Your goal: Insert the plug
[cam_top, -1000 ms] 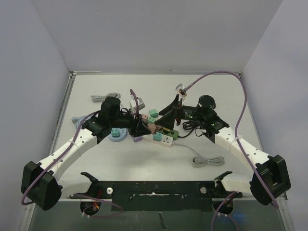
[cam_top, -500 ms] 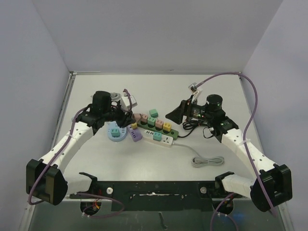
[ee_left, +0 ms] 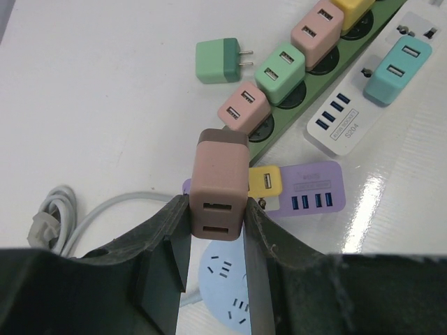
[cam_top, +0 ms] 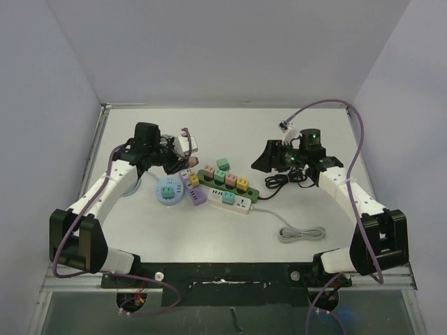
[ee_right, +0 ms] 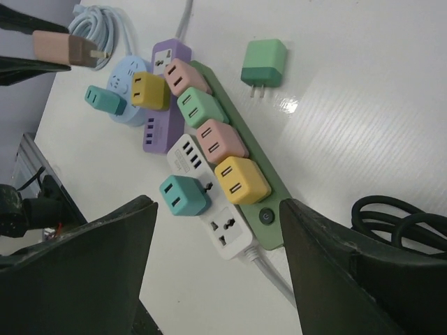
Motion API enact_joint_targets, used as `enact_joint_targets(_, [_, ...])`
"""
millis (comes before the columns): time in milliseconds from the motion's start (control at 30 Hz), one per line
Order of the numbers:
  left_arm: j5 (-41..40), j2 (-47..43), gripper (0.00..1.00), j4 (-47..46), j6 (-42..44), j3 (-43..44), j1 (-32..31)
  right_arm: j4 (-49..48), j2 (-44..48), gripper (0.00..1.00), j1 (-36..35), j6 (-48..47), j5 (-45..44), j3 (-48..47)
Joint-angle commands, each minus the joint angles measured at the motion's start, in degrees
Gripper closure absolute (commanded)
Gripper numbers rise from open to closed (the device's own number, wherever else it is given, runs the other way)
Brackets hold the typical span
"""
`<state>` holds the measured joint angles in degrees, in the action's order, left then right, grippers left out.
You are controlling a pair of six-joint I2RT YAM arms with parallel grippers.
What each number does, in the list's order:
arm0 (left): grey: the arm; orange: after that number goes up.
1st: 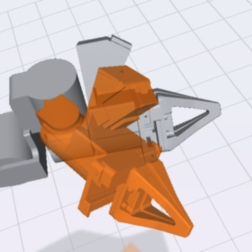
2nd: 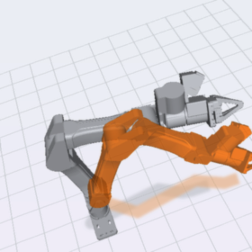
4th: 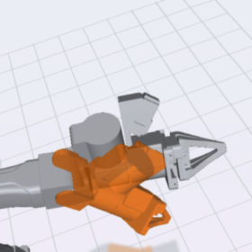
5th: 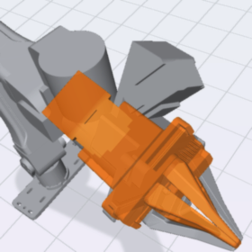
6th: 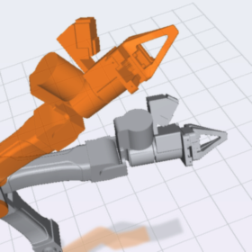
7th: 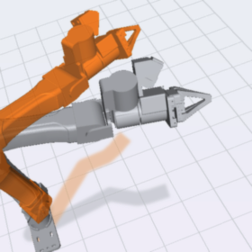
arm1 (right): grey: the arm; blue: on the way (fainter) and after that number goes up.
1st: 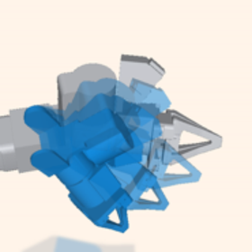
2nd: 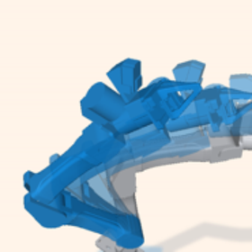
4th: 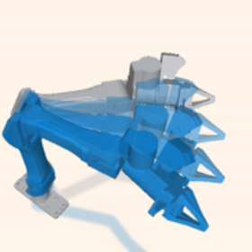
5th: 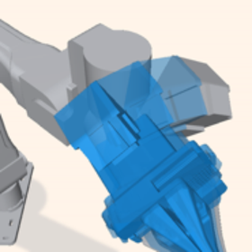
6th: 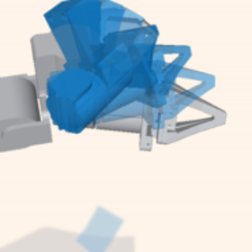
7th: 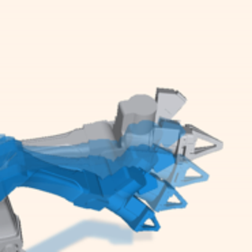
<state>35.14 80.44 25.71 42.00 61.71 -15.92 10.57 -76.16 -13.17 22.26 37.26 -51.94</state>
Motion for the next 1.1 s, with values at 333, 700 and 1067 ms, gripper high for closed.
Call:
enact_joint_targets(333, [-20.09, 3.59, 1.0, 25.31, 20.2, 11.72, 0.75, 13.66, -9.24, 0.29, 4.23, -5.5, -1.67, -12.59])
enact_joint_targets(700, [-31.13, 7.77, 1.0, 31.68, 30.2, 10.91, -1.78, 14.78, -7.74, 0.29, 5.71, -6.26, -2.91, -11.15])
enact_joint_targets(1067, [-27.65, 13.03, 1.0, 29.81, 33.55, 14.98, -1.23, 13.61, -5.59, 0.29, 6.4, -4.83, -3.75, -9.33])
